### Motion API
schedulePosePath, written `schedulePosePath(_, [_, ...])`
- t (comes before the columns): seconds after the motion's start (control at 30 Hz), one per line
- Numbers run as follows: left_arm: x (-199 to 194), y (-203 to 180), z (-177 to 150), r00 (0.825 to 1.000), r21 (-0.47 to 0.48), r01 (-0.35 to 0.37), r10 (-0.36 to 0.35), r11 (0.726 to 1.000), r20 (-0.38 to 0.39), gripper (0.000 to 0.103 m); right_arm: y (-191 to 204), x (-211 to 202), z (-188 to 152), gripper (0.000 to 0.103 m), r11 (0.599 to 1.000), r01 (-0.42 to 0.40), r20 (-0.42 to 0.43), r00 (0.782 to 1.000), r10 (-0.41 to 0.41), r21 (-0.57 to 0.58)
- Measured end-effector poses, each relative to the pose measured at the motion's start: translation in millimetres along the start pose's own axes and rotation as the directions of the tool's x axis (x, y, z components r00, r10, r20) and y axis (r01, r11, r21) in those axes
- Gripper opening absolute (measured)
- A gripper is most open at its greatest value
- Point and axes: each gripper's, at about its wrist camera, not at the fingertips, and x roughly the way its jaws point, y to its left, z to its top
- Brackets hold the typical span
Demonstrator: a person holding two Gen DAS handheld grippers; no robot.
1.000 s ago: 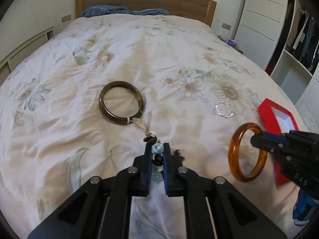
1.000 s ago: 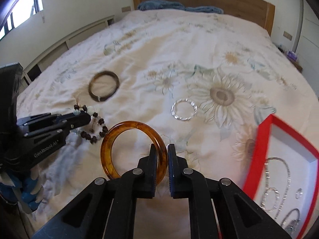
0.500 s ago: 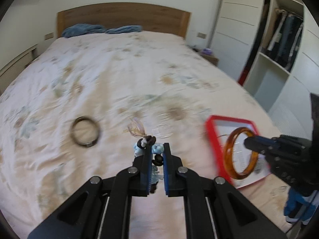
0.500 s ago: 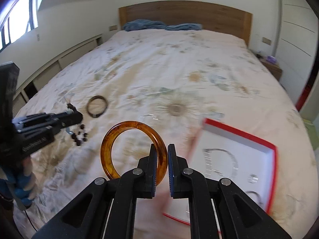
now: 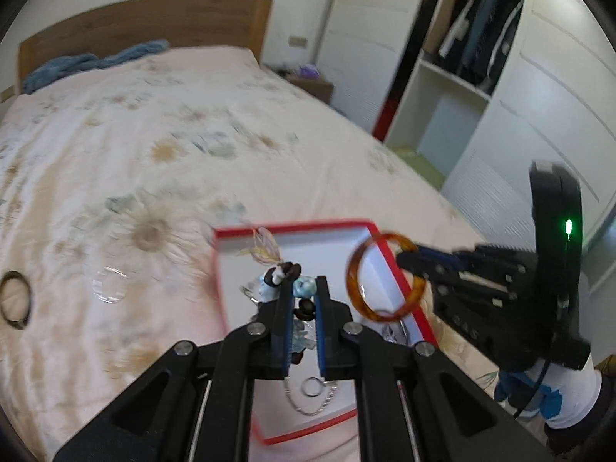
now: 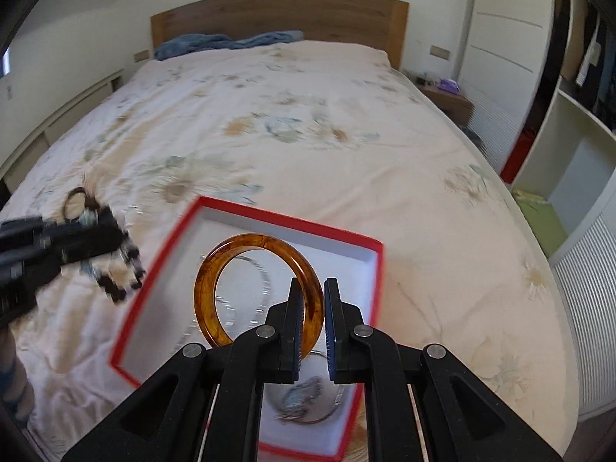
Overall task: Organize jewelry
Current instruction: 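Carry the beaded bracelet and amber bangle into the red box and open both tools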
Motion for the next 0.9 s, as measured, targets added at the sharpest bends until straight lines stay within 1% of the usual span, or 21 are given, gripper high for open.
schedulePosePath(0.13, [37,-5,-21,0.995,0.010,0.010,-0.009,1.000,-0.098,0.009,-13,29,-9,0.010,1.000,-0.002,-0.035,0.999,0.002,0.016])
schedulePosePath(0.3, [58,2,-45,0.986,0.015,-0.008,0.010,1.000,-0.168,0.009,-13,55,-26,0.010,1.000,-0.027,-0.089,0.996,0.028,0.011])
schedulePosePath(0.43, [67,10,-52,0.982,0.000,-0.014,0.013,1.000,-0.189,0.009,-11,67,-33,0.010,0.999,-0.035,-0.109,0.993,0.036,0.013])
schedulePosePath(0.57, [67,10,-55,0.982,0.009,-0.032,0.033,0.999,-0.187,0.010,-12,73,-36,0.010,1.000,-0.018,-0.125,0.992,0.020,0.012])
schedulePosePath(0.63, [67,14,-55,0.981,-0.015,-0.022,0.019,1.000,-0.194,0.010,-13,74,-38,0.010,1.000,-0.008,-0.127,0.992,0.009,0.013])
schedulePosePath(0.67, [66,15,-55,0.980,-0.028,-0.014,0.008,1.000,-0.197,0.010,-13,74,-38,0.012,1.000,-0.007,-0.126,0.992,0.008,0.013])
schedulePosePath(0.7, [65,17,-54,0.980,-0.039,-0.007,-0.001,0.999,-0.198,0.012,-12,73,-38,0.014,1.000,-0.008,-0.125,0.992,0.010,0.014])
schedulePosePath(0.77, [62,17,-54,0.980,-0.048,-0.001,-0.009,0.999,-0.201,0.022,-12,70,-38,0.019,1.000,-0.005,-0.128,0.992,0.007,0.017])
schedulePosePath(0.9, [52,14,-52,0.979,-0.052,0.004,-0.014,0.999,-0.203,0.033,-14,54,-36,0.022,0.999,-0.001,-0.118,0.993,0.005,0.032])
